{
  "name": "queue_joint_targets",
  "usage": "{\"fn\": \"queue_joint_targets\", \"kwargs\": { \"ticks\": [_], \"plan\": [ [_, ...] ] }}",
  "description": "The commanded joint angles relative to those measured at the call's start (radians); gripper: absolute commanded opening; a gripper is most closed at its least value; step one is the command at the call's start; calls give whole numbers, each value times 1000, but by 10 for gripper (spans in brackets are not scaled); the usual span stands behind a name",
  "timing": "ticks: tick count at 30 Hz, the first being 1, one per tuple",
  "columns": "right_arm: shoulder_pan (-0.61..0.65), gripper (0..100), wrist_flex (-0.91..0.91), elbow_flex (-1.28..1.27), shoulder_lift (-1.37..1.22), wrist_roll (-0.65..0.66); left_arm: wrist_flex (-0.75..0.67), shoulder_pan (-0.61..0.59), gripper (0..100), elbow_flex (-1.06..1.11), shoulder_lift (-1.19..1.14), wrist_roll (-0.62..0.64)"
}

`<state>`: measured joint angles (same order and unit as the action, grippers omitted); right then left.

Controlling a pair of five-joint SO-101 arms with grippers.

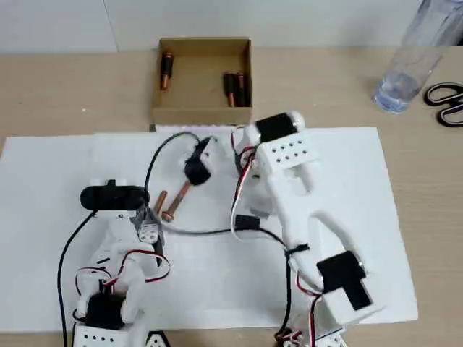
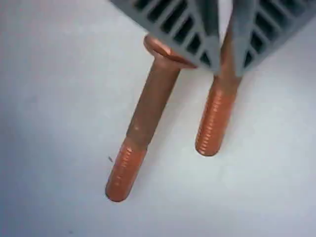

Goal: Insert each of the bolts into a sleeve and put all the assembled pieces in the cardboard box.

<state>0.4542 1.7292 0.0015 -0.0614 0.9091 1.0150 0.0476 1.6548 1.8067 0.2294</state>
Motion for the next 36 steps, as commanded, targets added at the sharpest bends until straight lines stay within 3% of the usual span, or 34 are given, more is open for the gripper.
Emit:
{"fn": "queue_joint_targets", "kwargs": {
  "ticks": [1,16,21,36],
  "plan": [
    [50,135,-21,-48,56,17,-14,5,6,-8,11,9],
    [71,134,-239,-203,54,-11,-15,-43,6,-7,11,29],
    [71,134,-234,-203,58,-11,9,-126,6,-12,11,48],
    [38,133,-312,-236,54,6,61,-123,6,-28,11,25]
  ]
}}
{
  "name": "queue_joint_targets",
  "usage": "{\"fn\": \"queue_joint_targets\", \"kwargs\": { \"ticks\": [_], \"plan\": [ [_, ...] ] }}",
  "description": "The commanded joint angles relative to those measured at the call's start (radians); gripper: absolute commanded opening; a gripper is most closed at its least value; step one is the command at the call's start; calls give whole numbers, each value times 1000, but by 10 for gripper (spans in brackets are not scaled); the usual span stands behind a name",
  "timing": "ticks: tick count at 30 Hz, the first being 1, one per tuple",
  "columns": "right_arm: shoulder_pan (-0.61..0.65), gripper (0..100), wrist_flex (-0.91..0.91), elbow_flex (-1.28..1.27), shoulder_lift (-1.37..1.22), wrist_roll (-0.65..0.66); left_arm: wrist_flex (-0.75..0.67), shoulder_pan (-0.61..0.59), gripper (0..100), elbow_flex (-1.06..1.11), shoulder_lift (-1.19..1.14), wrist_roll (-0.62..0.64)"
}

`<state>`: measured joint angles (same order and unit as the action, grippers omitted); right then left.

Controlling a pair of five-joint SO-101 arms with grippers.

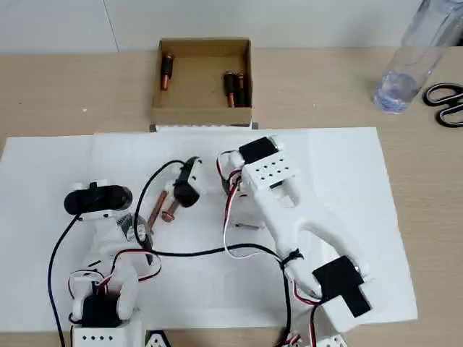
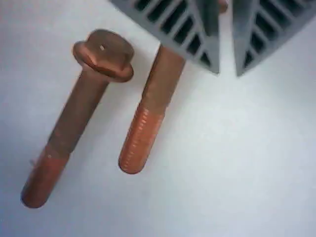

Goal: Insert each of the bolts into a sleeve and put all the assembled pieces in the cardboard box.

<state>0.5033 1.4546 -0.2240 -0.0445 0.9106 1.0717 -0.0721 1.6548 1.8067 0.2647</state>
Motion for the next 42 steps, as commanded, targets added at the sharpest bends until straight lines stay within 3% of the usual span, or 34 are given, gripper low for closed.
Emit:
{"fn": "queue_joint_targets", "kwargs": {
  "ticks": [1,25,30,42],
  "plan": [
    [-12,133,-48,-26,38,14,5,-5,6,-28,11,-11],
    [1,131,-165,-80,-99,23,5,-8,6,-28,11,-8],
    [5,57,-180,-81,-139,18,5,-6,6,-28,11,-8],
    [1,13,-205,-68,-217,18,3,-3,6,-28,11,-6]
  ]
}}
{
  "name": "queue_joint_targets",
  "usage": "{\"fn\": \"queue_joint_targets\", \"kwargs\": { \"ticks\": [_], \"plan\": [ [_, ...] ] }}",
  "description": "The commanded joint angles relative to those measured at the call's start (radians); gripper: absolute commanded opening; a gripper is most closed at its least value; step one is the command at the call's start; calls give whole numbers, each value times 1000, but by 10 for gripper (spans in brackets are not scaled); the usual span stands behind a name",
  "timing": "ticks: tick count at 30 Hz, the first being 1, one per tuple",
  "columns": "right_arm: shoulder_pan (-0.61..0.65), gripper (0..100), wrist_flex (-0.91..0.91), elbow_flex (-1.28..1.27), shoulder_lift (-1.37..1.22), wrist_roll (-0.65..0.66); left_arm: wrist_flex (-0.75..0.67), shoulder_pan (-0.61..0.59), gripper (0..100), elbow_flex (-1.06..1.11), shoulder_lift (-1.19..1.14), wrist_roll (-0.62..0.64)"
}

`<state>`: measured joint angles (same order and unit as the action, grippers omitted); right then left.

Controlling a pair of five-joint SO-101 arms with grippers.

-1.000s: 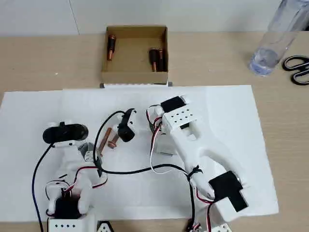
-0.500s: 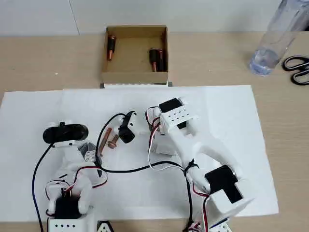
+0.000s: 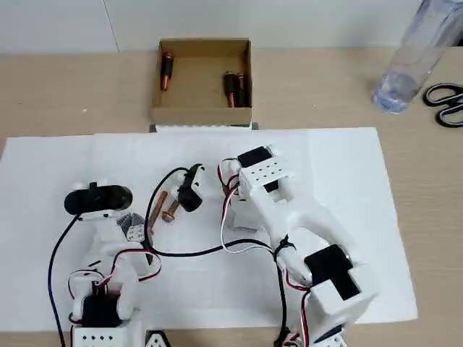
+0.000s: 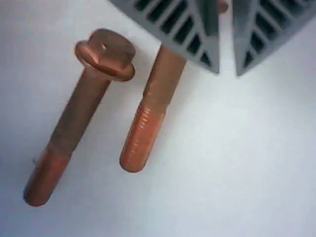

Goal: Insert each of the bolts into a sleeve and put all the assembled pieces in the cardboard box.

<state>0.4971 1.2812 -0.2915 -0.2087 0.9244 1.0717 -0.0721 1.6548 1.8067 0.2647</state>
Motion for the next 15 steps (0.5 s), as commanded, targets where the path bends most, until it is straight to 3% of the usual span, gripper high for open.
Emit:
{"fn": "queue_joint_targets", "kwargs": {
  "ticks": [1,15],
  "plan": [
    [7,13,-28,12,-47,-5,3,-3,6,-28,11,-6],
    [-94,2,-25,46,246,-341,2,-3,6,-28,11,-6]
  ]
}}
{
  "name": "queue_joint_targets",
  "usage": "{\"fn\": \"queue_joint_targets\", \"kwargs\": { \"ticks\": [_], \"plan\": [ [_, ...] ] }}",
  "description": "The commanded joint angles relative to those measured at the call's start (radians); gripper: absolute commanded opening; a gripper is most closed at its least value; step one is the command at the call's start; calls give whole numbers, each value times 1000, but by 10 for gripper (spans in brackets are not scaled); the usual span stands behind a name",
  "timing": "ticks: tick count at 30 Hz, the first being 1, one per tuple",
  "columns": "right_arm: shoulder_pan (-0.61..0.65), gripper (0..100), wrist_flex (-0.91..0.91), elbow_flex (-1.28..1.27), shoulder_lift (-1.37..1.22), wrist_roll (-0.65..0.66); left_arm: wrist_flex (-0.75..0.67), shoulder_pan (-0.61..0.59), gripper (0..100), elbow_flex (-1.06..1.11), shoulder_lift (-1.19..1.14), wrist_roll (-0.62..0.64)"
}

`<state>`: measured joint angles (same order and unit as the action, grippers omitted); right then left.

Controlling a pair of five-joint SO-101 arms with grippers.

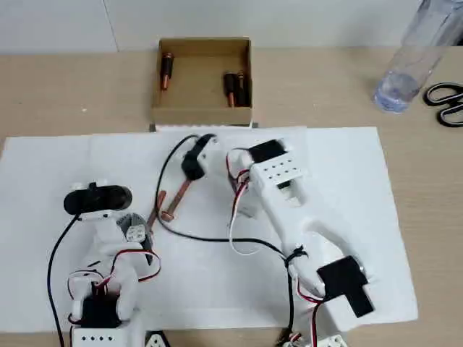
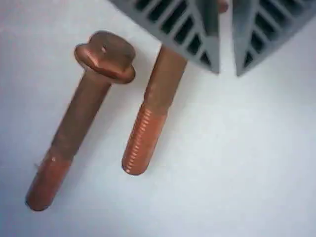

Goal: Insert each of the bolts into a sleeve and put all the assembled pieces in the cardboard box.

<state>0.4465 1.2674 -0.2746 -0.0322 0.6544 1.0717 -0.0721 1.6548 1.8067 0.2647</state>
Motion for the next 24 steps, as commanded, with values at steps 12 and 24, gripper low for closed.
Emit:
{"fn": "queue_joint_targets", "kwargs": {
  "ticks": [12,24],
  "plan": [
    [-203,2,214,38,251,-391,2,-9,7,-50,11,57],
    [-386,4,464,32,424,-470,68,-2,6,-288,8,-68]
  ]
}}
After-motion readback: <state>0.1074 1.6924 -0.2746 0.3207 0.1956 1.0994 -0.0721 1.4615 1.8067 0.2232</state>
